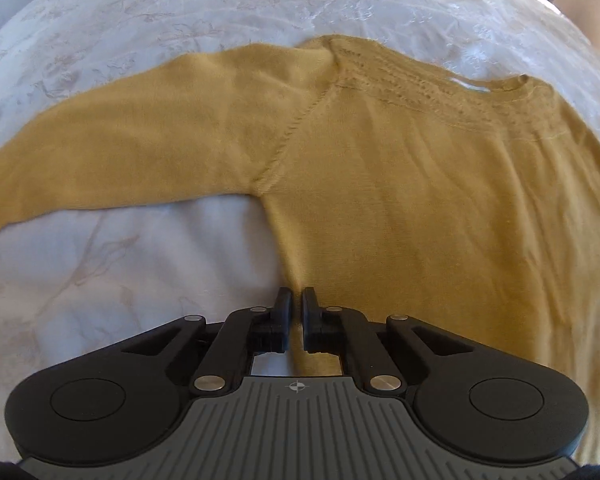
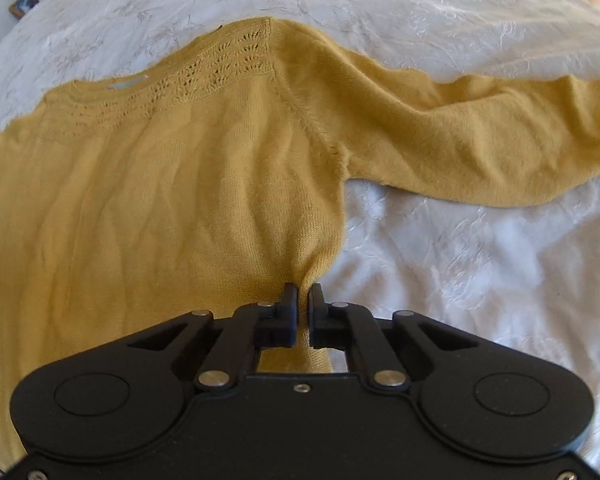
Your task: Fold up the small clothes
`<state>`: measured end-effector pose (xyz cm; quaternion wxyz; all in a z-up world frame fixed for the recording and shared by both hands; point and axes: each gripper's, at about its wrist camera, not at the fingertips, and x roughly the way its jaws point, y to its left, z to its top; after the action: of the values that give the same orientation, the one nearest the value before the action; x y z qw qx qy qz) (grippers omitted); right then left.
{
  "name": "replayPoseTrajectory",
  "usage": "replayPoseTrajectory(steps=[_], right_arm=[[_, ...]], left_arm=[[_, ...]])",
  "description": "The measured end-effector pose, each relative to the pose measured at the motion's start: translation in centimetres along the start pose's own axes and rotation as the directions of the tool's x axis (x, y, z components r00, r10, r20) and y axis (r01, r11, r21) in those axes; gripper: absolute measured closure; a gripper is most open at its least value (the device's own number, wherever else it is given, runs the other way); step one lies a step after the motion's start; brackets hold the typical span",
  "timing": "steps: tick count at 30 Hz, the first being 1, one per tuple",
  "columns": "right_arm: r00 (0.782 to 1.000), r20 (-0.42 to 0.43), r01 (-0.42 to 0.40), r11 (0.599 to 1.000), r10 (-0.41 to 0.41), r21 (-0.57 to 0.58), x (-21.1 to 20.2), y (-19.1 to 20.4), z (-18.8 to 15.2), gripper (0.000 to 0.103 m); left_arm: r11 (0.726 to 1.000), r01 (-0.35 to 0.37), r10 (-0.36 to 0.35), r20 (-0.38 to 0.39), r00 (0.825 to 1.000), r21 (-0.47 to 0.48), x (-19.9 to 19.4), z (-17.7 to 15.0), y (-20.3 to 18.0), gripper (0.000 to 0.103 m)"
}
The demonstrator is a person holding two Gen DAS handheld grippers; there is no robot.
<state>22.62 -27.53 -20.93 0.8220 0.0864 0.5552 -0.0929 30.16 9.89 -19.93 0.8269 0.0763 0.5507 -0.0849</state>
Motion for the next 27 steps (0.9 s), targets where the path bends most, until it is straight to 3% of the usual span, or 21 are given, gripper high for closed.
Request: replayPoseTrajectory(steps=[2,4,6,9,10,13,14,19,23,27], right_arm=[[1.000,-0.011,0.006,0.999,-0.006,0.037,0.4,-0.5,0.0,0.095],[1.000,-0.009,0.009,0.999,-0.009,0.032,0.4,-0.3,0.1,0.093],[1.000,0.026,-0.003,0.999,0.002,0.045,-0.3,-0.3,-0.2,0.083],[0.998,0.066,-0.030,0.995,0.024,0.097,-2.0,-1.2,-1.4,0.055],[0.997,0.072,-0.040,0.994,0.033,0.099,-2.6,-1.5,-2.1,0.053],[0.998,0.051,-0.041,0.995,0.037,0.089,-4.1,-2.3,-4.3,0.053],[0.998,0.039,-0.046,0.995,0.043,0.091,-4.7,-2.6,-5.3,0.052],[0.999,-0.026,-0.029,0.990,0.033,0.136,-6.9,-4.6,-10.1,0.052],[0.998,-0.061,-0.022,0.983,0.034,0.183,-7.0,-5.5,-12.8,0.052],[0.995,-0.063,-0.064,0.980,0.077,0.186,-6.7,-4.9,-13.7,0.052]], left_arm=[[0.997,-0.071,0.071,-0.019,0.997,-0.008,0.8,-0.1,0.9,0.102],[0.998,-0.065,0.065,-0.021,0.998,-0.007,1.1,-0.1,1.6,0.101],[0.998,-0.053,0.053,-0.021,0.998,-0.015,0.8,0.2,1.9,0.100],[0.999,-0.020,0.019,-0.016,1.000,-0.037,-0.3,0.0,2.1,0.097],[0.999,-0.006,0.005,-0.011,1.000,-0.050,-0.9,-0.4,2.2,0.095],[0.998,0.037,-0.038,-0.006,0.999,-0.059,-2.8,-2.2,1.7,0.088],[0.997,0.049,-0.049,-0.004,0.999,-0.053,-3.4,-2.8,1.4,0.080],[0.991,0.130,-0.131,0.005,0.991,0.037,-5.8,-5.6,-0.7,0.078],[0.978,0.172,-0.169,-0.040,0.985,0.121,-5.2,-7.4,-2.8,0.075],[0.978,0.171,-0.157,-0.115,0.981,0.120,-3.2,-8.3,-3.5,0.067]])
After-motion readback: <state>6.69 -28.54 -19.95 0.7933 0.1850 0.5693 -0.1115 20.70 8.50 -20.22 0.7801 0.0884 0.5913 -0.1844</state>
